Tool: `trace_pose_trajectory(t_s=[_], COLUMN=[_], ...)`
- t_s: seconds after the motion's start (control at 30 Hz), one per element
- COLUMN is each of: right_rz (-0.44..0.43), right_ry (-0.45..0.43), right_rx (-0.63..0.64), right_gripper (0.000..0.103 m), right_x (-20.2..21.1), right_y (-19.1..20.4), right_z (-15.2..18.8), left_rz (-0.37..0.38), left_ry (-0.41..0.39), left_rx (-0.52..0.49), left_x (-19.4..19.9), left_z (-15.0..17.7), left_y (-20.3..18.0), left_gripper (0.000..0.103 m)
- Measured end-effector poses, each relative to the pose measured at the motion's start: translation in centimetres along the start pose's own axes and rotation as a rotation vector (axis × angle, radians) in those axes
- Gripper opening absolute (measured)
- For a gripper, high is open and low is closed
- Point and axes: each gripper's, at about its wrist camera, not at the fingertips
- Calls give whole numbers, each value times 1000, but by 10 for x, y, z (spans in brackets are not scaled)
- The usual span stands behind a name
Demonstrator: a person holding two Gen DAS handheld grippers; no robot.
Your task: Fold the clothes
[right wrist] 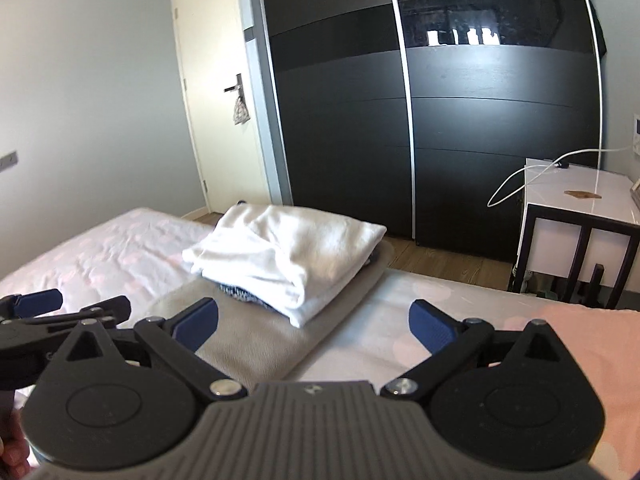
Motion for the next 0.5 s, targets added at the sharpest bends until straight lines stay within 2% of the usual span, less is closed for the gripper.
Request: trace_pose_trajectory(t_s=[0.27, 0.5], right_rz=[-70, -77], right_ry=[23, 22], right_rx=[15, 30], right_gripper=[102, 102], right_x=[8, 9], right_y=[-5, -1], right_z=[18, 18], left_rz=[-43, -42], left_ry=[12, -2], left_rx=[27, 25], left_x=[25, 33], left_z=[8, 5], left_y=[-6, -8], left_gripper=[78, 78])
Point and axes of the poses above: each gripper's, at about its wrist camera, not at the fingertips, and x roughly against the way its jaws point, y to its left, z to its underside, and after that the axes turned 2 degrees about -z, right-handed
